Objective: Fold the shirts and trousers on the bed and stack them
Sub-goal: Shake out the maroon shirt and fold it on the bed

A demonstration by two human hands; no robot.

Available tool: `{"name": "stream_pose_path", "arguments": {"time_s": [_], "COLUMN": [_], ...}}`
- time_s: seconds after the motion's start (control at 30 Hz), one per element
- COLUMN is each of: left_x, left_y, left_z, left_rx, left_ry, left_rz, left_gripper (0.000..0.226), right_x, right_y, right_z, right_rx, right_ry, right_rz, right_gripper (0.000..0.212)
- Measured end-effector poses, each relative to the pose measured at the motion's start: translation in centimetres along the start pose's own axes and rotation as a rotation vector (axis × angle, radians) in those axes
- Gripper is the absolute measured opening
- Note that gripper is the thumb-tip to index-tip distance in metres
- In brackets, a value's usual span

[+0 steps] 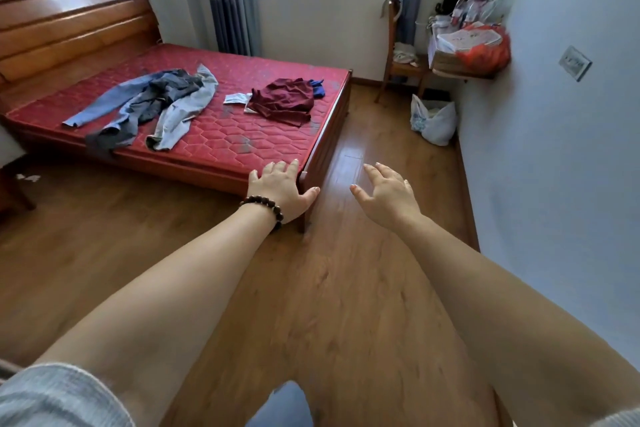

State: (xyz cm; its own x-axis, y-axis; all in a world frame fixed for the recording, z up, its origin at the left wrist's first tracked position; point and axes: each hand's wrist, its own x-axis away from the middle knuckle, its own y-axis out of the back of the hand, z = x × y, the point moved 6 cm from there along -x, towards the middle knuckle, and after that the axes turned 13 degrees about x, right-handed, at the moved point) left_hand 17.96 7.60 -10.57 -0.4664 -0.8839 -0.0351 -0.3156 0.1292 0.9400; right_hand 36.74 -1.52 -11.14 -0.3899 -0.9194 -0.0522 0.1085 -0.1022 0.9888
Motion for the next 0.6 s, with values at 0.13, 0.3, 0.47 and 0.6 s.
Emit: {"name": "stream_pose_path", "arguments": {"time_s": [0.13, 0.3, 0.47, 0.6], "left_x": [-3.5, -10.3, -20.4, -29.9], "left_y": [-2.2, -5.7, -8.7, -9.9], "left_z": [-0.6, -0.5, -0.5, -0.5], "left_rx": [-0.007, -0.017, 0.001, 0.021], "left_ry": [-0.012, -0.013, -0.003, 0.023], "left_rz": [0.029, 0.076, 0.121, 0.159], "left_gripper": [0.081, 0.081, 0.081, 0.08], "right_x": [-3.2, -9.2, -19.0, -28.0], "right_y": [-1.4, -4.2, -5.8, -5.6], "right_z": [-2.3, -5.0, -6.7, -8.0], "right_rx": [0.009, 0.023, 0.027, 0.022], "right_ry": [-0.028, -0.048, -0.063, -0.071], "right_rz": [0.034, 0.08, 0.12, 0.148], "right_gripper": [0.066, 0.066, 0.065, 0.063]}}
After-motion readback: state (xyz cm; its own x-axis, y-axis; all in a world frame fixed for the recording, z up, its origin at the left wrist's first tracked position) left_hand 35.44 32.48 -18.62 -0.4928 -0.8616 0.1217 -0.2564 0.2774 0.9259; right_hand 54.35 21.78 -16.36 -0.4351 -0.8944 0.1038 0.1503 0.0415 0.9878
